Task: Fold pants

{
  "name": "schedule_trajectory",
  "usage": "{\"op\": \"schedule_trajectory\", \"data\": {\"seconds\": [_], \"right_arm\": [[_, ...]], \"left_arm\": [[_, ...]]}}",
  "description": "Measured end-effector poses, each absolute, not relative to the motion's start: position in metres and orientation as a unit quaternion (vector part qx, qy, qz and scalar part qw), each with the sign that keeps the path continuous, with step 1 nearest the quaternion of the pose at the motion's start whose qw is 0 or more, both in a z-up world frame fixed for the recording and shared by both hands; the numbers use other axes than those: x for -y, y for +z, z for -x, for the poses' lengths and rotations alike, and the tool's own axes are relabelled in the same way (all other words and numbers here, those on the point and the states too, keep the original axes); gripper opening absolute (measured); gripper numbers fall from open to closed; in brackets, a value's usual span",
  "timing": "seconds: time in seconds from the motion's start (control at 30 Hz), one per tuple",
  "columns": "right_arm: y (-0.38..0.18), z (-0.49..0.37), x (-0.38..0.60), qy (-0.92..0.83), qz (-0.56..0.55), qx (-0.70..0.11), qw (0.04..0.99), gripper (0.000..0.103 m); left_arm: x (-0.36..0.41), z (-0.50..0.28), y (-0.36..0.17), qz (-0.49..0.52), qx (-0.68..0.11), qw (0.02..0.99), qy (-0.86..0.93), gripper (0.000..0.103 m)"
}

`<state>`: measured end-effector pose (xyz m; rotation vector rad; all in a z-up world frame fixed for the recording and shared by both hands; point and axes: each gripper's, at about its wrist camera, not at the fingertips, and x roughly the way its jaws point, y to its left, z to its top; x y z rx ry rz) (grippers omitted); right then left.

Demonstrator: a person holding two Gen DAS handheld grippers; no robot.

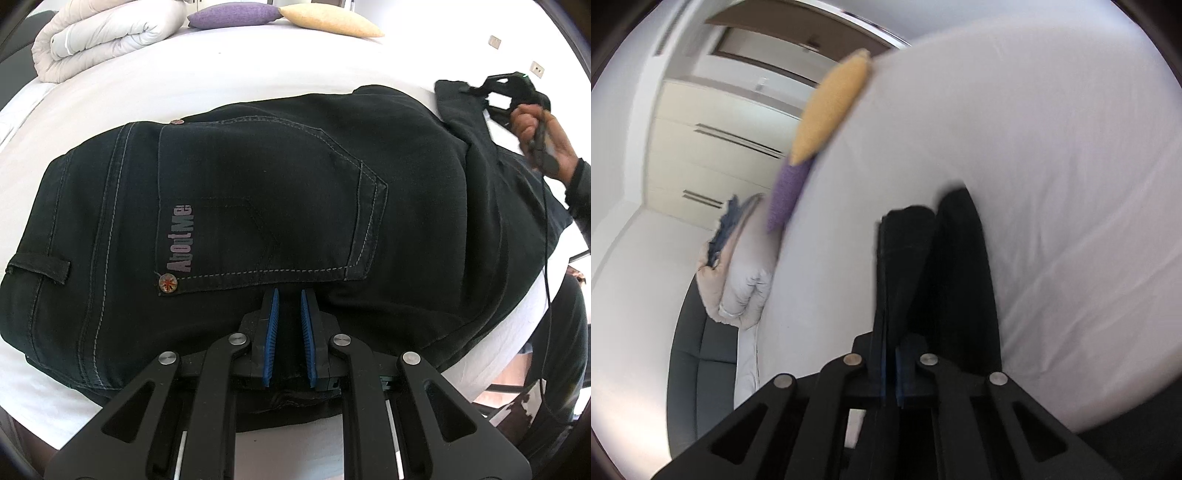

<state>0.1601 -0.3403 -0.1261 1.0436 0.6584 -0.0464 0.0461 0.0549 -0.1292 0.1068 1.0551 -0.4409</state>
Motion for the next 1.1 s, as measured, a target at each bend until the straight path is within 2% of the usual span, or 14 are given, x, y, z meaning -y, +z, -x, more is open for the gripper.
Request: {"op": "schedule_trajectory", "data": {"seconds": [0.2, 0.3, 0.37, 0.47, 0.63, 0.87, 1.03, 1.1], "right_arm": [[-0.055, -0.091, 0.373, -0.038, -0.486, -0.224, 0.844, 0.004], [-0.047, -0.027, 0.391, -0.088, -0.492, -0.188, 0.845, 0.004], [-0.059, 0.022, 0.405, -0.125, -0.507, -0.172, 0.835, 0.004], [-0.106, 0.072, 0.417, -0.163, -0.548, -0.189, 0.798, 0.004], [-0.155, 0.112, 0.425, -0.174, -0.597, -0.198, 0.758, 0.004], [-0.126, 0.08, 0.425, -0.153, -0.58, -0.201, 0.775, 0.005], [-0.064, -0.025, 0.405, -0.103, -0.494, -0.285, 0.815, 0.005], [-0.023, -0.062, 0.388, -0.066, -0.459, -0.288, 0.838, 0.005]], "left_arm": [[-0.052, -0.043, -0.128, -0.053, -0.498, 0.842, -0.203, 0.012], [-0.053, -0.042, -0.128, -0.046, -0.498, 0.842, -0.203, 0.012], [-0.055, -0.042, -0.127, -0.044, -0.498, 0.841, -0.205, 0.012], [-0.058, -0.044, -0.126, -0.042, -0.5, 0.84, -0.207, 0.012], [-0.06, -0.045, -0.123, -0.039, -0.502, 0.84, -0.203, 0.012], [-0.054, -0.045, -0.123, -0.038, -0.503, 0.841, -0.194, 0.012], [-0.06, -0.049, -0.123, -0.012, -0.51, 0.837, -0.198, 0.012], [-0.063, -0.05, -0.123, -0.007, -0.511, 0.836, -0.198, 0.012]]}}
